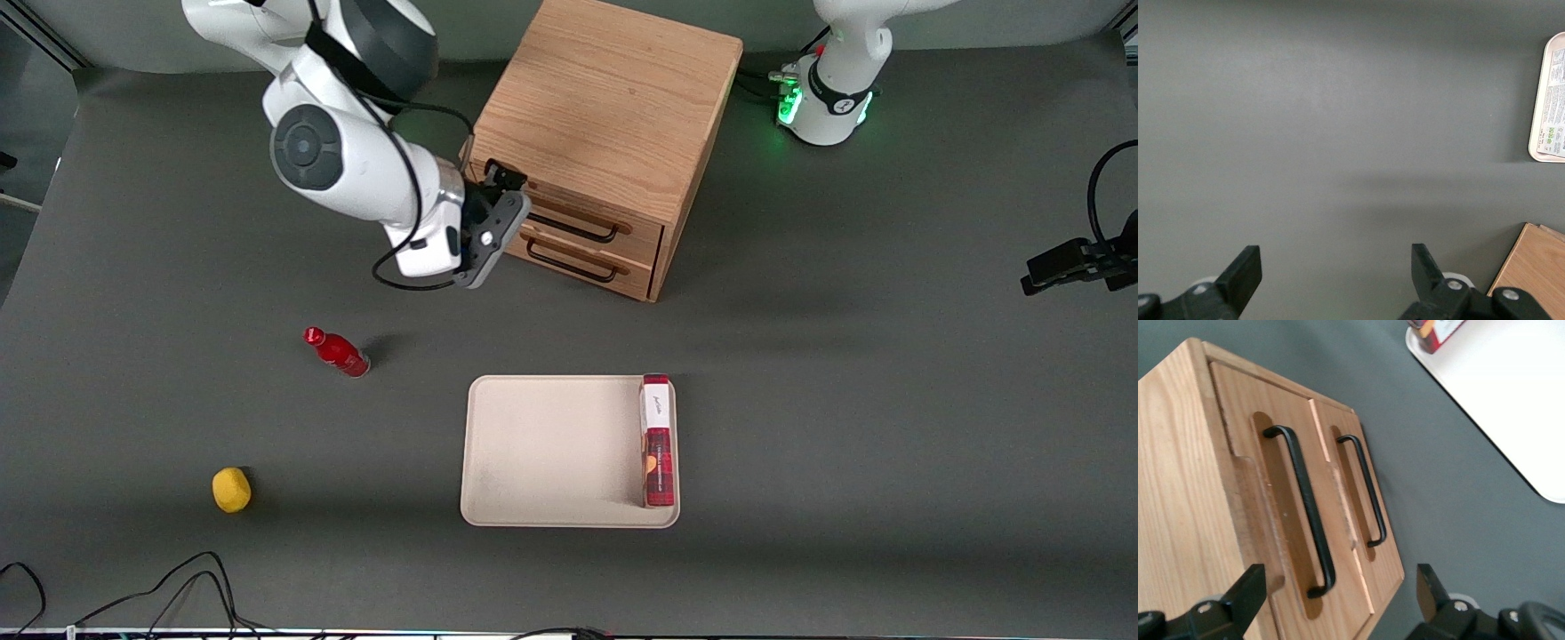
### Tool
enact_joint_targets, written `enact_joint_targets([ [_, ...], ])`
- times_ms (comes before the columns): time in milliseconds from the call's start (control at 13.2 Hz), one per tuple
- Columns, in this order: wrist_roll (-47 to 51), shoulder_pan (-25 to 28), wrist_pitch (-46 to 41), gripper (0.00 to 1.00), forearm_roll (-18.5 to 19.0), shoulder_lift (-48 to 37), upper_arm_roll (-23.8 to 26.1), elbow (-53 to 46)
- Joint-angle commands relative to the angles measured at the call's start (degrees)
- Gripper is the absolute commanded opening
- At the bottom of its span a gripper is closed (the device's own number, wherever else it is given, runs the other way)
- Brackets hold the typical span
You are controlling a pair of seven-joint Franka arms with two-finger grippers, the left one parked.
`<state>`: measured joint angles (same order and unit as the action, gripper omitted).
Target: Open upper drawer
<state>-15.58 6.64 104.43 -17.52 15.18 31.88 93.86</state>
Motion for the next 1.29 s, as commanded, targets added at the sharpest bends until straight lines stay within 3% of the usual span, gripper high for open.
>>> enact_joint_targets([
  [0, -1.91, 2.4, 1.38, 1.0, -0.33, 0.55, -0.41, -0.43],
  [532, -1.83, 5.31, 7.71, 1.0, 7.75, 3.89, -0.41, -0.43],
  [1215, -1.83, 6.89, 11.14, 1.0, 9.78, 4.6, -0.41, 2.56],
])
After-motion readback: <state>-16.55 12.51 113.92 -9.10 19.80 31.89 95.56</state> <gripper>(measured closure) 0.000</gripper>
